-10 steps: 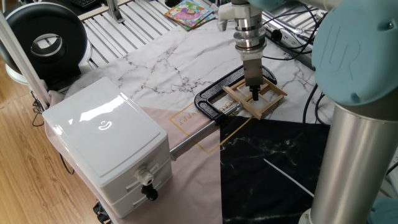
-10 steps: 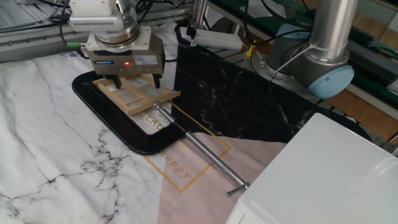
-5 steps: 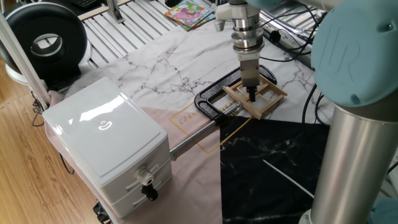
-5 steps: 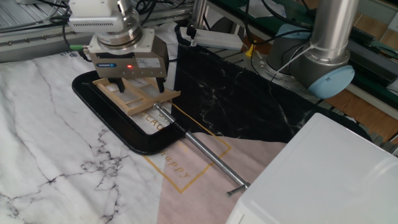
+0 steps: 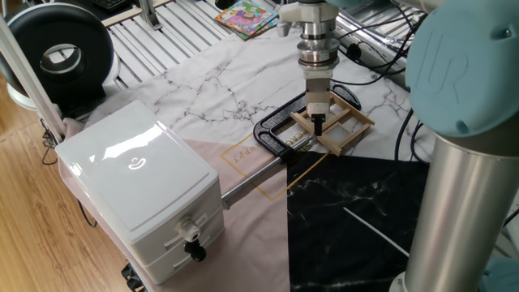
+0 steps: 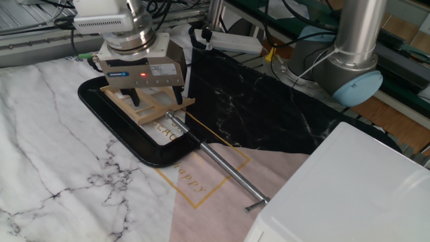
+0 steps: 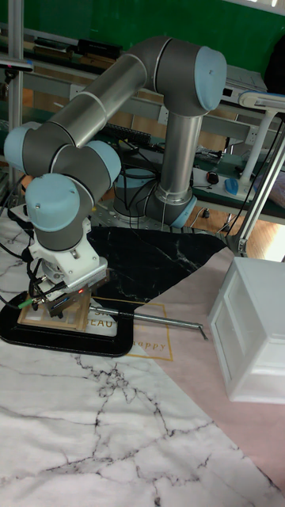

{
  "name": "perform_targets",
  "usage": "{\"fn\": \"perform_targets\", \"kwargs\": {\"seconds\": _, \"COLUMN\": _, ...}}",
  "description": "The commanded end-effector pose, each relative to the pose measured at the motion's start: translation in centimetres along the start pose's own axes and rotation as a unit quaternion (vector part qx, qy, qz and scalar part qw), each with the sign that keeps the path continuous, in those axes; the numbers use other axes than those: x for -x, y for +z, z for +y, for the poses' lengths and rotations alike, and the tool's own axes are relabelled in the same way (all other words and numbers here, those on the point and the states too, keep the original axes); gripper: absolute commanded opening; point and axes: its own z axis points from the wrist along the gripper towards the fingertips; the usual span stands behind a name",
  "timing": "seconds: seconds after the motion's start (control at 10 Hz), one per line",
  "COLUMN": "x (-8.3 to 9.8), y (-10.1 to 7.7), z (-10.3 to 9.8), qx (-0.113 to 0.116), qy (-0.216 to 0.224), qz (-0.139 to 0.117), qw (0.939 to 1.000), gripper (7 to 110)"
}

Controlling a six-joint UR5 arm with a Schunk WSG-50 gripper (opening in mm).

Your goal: Close a sliding window

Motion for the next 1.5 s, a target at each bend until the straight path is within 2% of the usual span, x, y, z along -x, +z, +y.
{"fn": "perform_targets", "kwargs": {"seconds": 0.0, "x": -0.4, "y": 0.0, "z": 0.0, "qx": 0.007, "qy": 0.005, "qz": 0.002, "qw": 1.0000, "gripper": 88}}
{"fn": "perform_targets", "kwargs": {"seconds": 0.2, "x": -0.9, "y": -0.1, "z": -0.3, "qx": 0.003, "qy": 0.010, "qz": 0.006, "qw": 0.9999, "gripper": 88}}
{"fn": "perform_targets", "kwargs": {"seconds": 0.6, "x": -2.2, "y": 0.0, "z": -1.9, "qx": -0.024, "qy": 0.025, "qz": 0.027, "qw": 0.9990, "gripper": 88}}
{"fn": "perform_targets", "kwargs": {"seconds": 1.0, "x": -2.3, "y": 0.2, "z": -1.2, "qx": -0.006, "qy": 0.032, "qz": 0.035, "qw": 0.9989, "gripper": 88}}
{"fn": "perform_targets", "kwargs": {"seconds": 1.4, "x": -2.8, "y": 0.2, "z": -1.8, "qx": -0.020, "qy": 0.041, "qz": 0.047, "qw": 0.9979, "gripper": 88}}
